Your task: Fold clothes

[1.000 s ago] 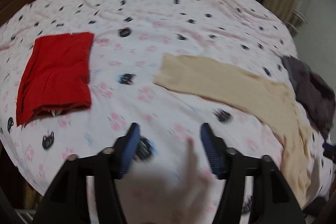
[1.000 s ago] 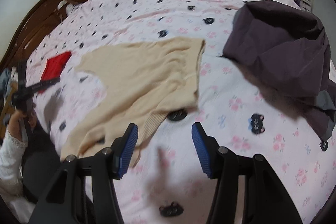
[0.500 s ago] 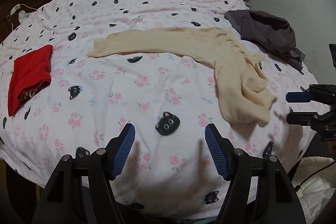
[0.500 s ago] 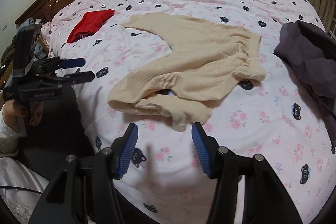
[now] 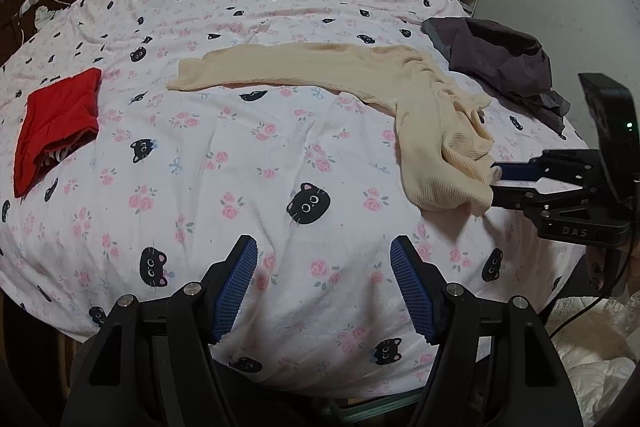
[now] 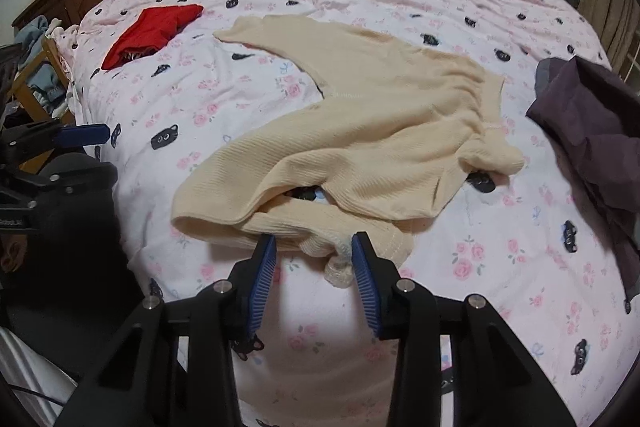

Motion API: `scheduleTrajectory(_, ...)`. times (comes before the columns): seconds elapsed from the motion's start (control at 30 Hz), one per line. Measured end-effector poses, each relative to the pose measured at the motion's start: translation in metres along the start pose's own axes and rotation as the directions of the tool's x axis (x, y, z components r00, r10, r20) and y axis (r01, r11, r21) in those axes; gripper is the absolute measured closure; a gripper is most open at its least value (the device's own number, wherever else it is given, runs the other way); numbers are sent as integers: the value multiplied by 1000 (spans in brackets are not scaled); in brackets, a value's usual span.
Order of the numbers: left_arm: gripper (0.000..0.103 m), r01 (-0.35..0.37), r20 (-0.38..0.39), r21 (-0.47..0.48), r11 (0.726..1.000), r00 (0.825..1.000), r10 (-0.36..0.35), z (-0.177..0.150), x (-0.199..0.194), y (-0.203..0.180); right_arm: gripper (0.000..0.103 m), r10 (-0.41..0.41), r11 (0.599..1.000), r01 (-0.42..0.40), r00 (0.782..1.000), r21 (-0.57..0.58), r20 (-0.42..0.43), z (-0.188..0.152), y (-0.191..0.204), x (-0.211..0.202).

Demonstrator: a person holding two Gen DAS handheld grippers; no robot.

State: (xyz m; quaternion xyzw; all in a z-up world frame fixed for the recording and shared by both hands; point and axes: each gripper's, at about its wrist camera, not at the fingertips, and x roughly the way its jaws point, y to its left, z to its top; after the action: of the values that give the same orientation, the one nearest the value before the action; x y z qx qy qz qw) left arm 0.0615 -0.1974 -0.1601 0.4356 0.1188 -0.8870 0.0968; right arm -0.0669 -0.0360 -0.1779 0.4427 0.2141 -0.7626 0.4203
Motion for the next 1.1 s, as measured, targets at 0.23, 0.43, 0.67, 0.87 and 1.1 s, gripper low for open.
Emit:
scheduleTrajectory(0.23,39,19,-9,-19,1000,1000,-19,-1,1,2,94,56,994,-51,997,98,-52,-7,-7,15)
scheduleTrajectory(0.43,39,42,-32,-12,999,999,-42,-5,5,-3,96,290,930,-283,957,235,5,-11,-11,2)
scheduleTrajectory(0.67,39,-34,28,-16,999,999,34,-10,-13,8,96,563,784,-546,826,296,34,-15,15,6)
scheduleTrajectory(0.87,38,-118,58,-80,990,991,122,-9,-31,49,96,690,683,-663,723,308,26,-4,55,29)
scheduleTrajectory(1.1,39,-148,66,-135,980,985,158,-17,-46,83,96,798,509,-775,588,375,132,18,80,55)
